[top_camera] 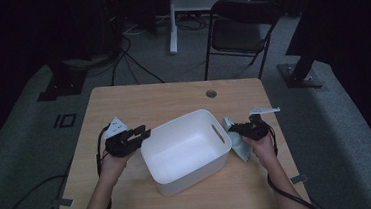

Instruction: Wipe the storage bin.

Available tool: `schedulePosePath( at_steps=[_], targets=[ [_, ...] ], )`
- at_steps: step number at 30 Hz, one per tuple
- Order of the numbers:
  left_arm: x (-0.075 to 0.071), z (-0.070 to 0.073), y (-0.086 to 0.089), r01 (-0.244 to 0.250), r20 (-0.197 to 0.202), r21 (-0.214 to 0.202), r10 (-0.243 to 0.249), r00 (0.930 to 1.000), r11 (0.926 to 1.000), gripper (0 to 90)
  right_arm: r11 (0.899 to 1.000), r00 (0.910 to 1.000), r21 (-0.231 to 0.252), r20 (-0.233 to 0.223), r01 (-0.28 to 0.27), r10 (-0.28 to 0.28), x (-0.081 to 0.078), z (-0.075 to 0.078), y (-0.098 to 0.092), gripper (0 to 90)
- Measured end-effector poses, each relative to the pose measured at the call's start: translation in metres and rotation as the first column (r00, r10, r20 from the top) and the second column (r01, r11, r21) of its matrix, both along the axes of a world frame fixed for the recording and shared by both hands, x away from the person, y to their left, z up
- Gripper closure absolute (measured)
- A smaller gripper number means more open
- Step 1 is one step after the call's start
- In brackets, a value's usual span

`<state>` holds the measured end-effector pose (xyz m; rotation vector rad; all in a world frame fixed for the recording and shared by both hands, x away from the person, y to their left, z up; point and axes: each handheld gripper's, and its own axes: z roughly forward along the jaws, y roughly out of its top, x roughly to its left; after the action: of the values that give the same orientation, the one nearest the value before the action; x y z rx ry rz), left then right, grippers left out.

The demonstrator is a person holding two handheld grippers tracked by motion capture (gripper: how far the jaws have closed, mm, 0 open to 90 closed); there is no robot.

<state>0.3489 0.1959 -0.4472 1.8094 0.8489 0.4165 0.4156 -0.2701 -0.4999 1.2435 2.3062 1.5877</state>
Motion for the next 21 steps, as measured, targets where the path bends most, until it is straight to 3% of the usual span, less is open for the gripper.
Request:
schedulePosePath(
  at_steps=[8, 14, 21],
  targets=[
    [0.01, -0.006, -0.005, 0.061, -0.037, 0.022, -0.061, 0.9975, 0.9979, 67.5, 1.0, 1.0, 0.002, -0.003, 0.004, -0.004, -0.009, -0.003, -0.006, 85.4],
    [0.011, -0.008, -0.007, 0.049, -0.047, 0.022, -0.048, 0.9978, 0.9986, 78.4, 1.0, 1.0, 0.001, -0.005, 0.002, -0.002, -0.011, -0.004, -0.008, 85.4],
    [0.004, -0.009, -0.008, 0.043, -0.032, 0.035, -0.042, 0.9986, 0.9985, 82.4, 1.0, 1.0, 0.003, -0.002, -0.003, 0.003, -0.012, -0.003, -0.007, 85.4]
  ],
)
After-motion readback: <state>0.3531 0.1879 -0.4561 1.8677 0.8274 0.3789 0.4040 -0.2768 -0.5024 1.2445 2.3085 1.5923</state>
